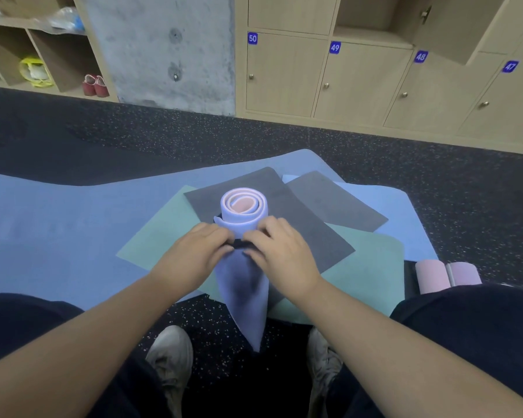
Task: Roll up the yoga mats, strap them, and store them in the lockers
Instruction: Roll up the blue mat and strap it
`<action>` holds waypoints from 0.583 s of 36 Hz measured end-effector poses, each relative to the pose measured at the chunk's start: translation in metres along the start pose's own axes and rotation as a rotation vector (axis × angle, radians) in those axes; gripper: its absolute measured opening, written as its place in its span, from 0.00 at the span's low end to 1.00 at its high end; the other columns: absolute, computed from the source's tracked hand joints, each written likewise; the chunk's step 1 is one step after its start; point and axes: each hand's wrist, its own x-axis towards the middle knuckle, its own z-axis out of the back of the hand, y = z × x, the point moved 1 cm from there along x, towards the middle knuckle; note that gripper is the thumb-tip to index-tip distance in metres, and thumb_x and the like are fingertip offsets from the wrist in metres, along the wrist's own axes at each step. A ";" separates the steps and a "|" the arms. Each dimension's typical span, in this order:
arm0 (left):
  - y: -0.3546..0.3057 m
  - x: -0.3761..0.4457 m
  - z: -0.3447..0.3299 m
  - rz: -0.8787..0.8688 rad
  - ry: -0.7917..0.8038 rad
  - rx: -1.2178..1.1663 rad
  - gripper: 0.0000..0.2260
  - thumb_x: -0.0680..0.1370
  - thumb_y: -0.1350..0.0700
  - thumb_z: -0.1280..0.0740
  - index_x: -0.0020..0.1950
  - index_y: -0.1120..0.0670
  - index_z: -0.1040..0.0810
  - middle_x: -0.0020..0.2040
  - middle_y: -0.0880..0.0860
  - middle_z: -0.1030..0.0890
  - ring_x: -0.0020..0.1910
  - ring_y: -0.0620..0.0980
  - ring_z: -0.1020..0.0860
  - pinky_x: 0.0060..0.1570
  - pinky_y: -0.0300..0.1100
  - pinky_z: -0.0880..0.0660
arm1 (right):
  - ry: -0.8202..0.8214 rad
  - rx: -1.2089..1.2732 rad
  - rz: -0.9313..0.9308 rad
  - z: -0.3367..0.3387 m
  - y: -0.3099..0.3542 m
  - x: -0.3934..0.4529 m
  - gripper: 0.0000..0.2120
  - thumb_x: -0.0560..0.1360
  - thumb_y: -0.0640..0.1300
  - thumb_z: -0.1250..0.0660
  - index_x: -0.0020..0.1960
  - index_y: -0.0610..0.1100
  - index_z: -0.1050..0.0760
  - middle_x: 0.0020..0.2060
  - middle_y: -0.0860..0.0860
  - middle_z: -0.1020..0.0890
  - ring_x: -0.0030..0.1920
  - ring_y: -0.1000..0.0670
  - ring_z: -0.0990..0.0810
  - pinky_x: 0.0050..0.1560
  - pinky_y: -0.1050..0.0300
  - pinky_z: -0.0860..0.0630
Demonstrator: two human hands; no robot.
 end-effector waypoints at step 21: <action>0.009 -0.009 0.003 0.166 0.066 -0.003 0.24 0.73 0.35 0.48 0.40 0.53 0.24 0.40 0.47 0.26 0.47 0.49 0.31 0.48 0.46 0.29 | 0.248 -0.064 -0.087 0.009 -0.030 -0.003 0.19 0.69 0.57 0.26 0.33 0.44 0.26 0.28 0.52 0.25 0.34 0.45 0.28 0.28 0.58 0.35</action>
